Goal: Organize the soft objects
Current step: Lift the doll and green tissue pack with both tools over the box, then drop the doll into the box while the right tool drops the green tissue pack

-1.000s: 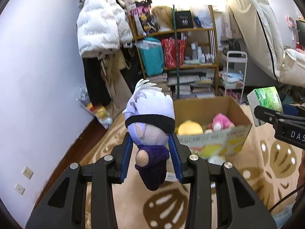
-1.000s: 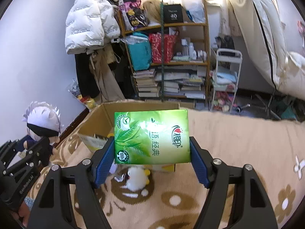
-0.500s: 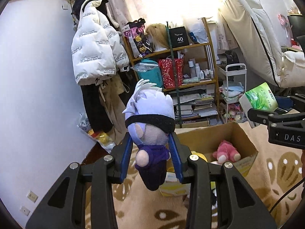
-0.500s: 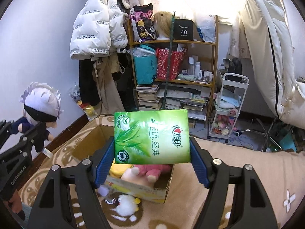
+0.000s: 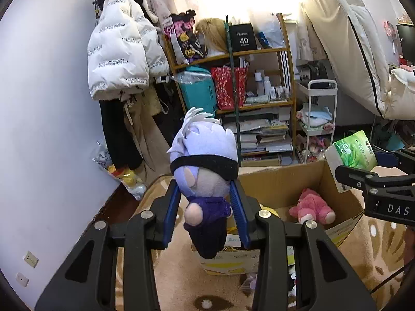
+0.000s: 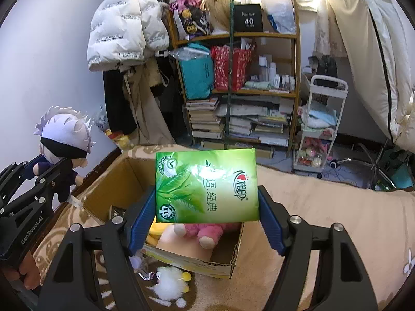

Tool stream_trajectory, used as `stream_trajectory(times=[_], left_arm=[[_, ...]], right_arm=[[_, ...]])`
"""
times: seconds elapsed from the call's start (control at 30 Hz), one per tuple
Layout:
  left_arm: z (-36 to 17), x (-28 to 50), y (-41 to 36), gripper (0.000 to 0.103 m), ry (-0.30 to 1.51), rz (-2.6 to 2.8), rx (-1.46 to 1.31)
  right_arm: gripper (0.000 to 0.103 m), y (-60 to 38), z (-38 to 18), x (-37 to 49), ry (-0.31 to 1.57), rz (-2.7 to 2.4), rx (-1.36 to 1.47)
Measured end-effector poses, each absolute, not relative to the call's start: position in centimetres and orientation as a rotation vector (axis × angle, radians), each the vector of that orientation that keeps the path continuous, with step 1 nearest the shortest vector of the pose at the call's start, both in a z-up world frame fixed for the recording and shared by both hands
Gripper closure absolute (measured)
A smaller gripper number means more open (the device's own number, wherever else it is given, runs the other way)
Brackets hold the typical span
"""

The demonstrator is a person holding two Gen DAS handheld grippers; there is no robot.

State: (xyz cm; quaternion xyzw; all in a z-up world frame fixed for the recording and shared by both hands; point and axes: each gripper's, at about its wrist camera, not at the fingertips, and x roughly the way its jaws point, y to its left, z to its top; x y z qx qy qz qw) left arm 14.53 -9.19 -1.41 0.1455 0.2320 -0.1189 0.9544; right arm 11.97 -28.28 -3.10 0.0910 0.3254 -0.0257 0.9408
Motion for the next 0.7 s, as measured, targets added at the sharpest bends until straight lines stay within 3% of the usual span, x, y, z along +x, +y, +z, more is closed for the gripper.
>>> stream_trajectory(times=[0.7], left_arm=[[-6.0, 17.7, -10.2, 0.061, 0.625, -0.315, 0.299]], right_arm=[[0.025, -28.4, -6.6, 13.3, 0.717, 0.017, 0.23]])
